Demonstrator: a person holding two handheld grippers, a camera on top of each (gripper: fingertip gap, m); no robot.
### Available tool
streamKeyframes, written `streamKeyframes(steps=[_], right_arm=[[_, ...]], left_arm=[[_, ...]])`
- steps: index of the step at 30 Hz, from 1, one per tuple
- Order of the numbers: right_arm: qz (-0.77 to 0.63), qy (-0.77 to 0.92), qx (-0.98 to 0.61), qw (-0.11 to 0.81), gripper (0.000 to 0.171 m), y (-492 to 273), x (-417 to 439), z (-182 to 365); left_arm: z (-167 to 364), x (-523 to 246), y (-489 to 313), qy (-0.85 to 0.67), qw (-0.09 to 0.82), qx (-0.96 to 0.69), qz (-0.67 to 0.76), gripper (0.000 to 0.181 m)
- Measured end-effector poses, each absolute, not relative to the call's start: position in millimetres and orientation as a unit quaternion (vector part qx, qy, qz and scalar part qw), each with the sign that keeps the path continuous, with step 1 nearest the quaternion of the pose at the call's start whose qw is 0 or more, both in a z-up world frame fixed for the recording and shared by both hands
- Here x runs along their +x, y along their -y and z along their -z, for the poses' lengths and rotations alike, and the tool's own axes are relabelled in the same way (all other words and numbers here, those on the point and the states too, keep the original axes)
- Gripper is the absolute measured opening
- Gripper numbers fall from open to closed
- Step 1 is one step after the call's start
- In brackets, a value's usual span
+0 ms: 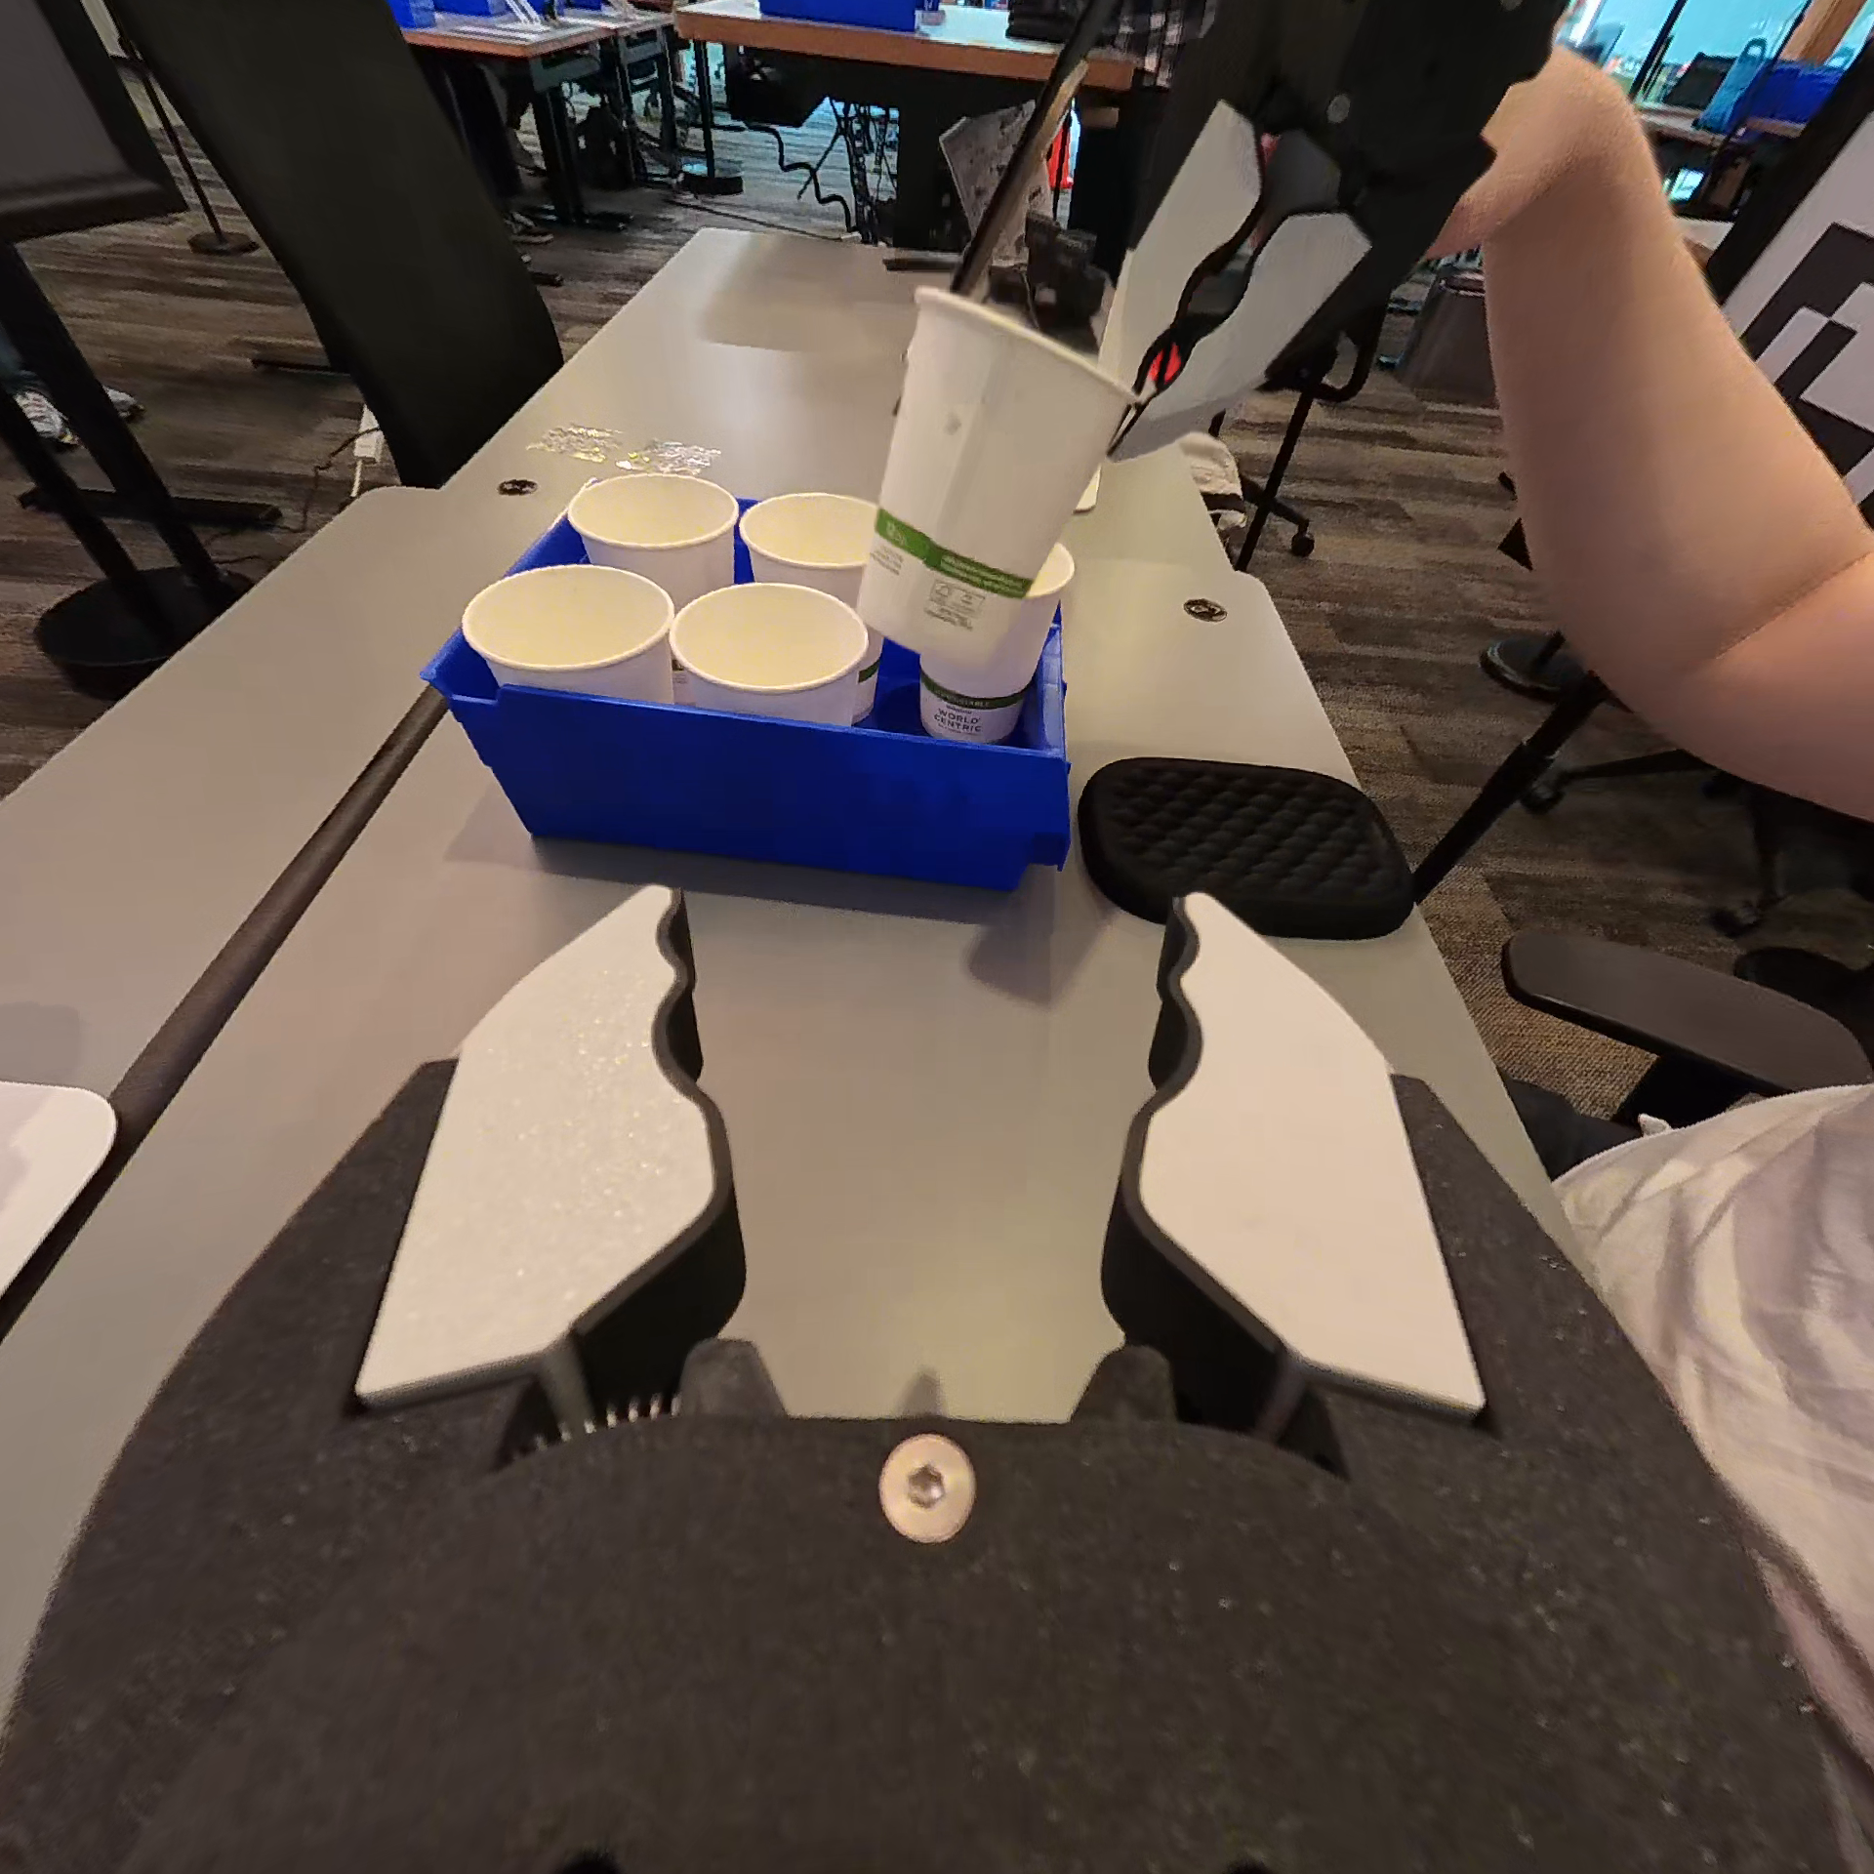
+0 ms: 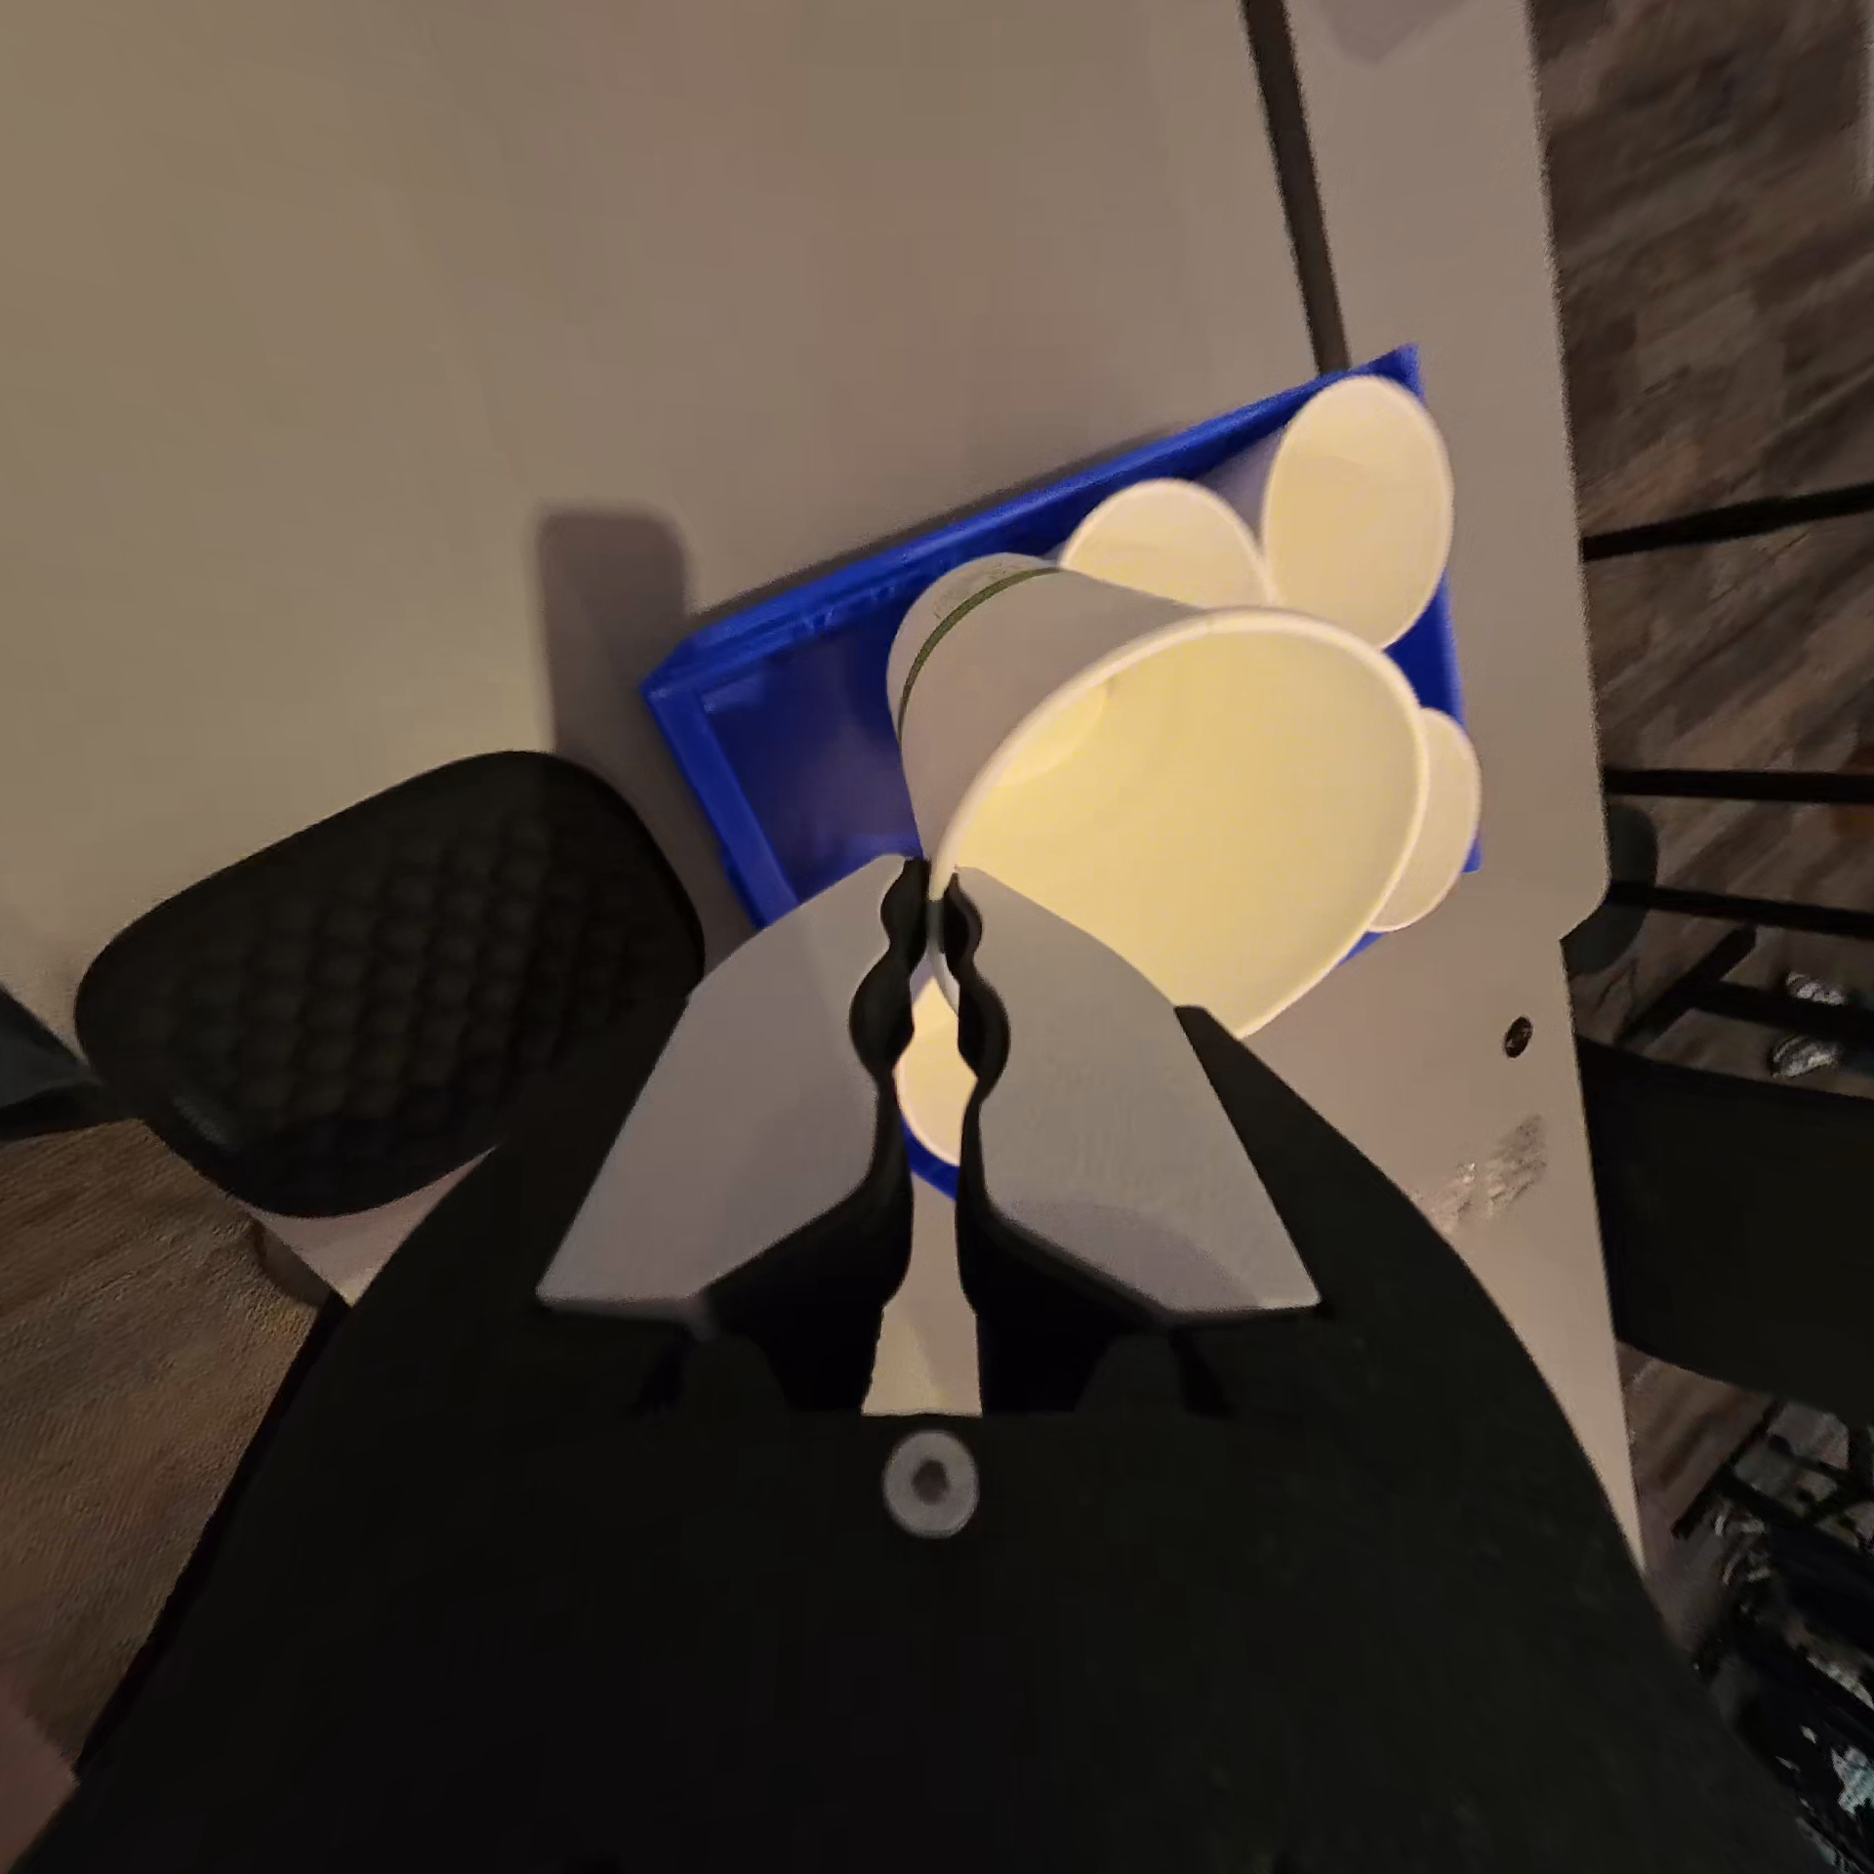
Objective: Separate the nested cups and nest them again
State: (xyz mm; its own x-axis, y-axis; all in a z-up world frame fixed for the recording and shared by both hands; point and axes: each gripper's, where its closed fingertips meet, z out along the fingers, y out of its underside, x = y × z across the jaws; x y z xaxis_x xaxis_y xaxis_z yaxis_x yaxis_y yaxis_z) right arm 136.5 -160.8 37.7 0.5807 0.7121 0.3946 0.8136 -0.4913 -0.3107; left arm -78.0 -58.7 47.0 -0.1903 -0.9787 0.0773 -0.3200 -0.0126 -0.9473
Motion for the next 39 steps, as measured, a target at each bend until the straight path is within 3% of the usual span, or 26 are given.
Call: streamKeyframes(steps=[10,18,23,31,39], right_arm=[[0.109,0.476,-0.865,0.117,0.003,168.1,135.1,38.4],[0.098,0.490,-0.864,0.069,0.003,160.7,131.8,65.0],[0.086,0.492,-0.864,0.066,0.003,157.6,129.3,68.2],[0.090,0.501,-0.858,0.069,0.003,156.7,127.1,71.3],[0.103,0.486,-0.864,0.086,0.019,159.3,128.9,66.9]], left_arm=[[-42.9,-75.7,59.3,-0.615,0.346,-0.533,0.467,0.085],[-39.2,-75.1,53.4,-0.617,0.357,-0.541,0.447,0.087],[-33.7,-71.7,37.0,-0.603,0.382,-0.568,0.410,0.088],[-14.7,-88.9,-40.2,-0.525,0.486,-0.675,0.179,0.089],[-11.7,-89.4,-43.8,-0.520,0.492,-0.681,0.155,0.088]])
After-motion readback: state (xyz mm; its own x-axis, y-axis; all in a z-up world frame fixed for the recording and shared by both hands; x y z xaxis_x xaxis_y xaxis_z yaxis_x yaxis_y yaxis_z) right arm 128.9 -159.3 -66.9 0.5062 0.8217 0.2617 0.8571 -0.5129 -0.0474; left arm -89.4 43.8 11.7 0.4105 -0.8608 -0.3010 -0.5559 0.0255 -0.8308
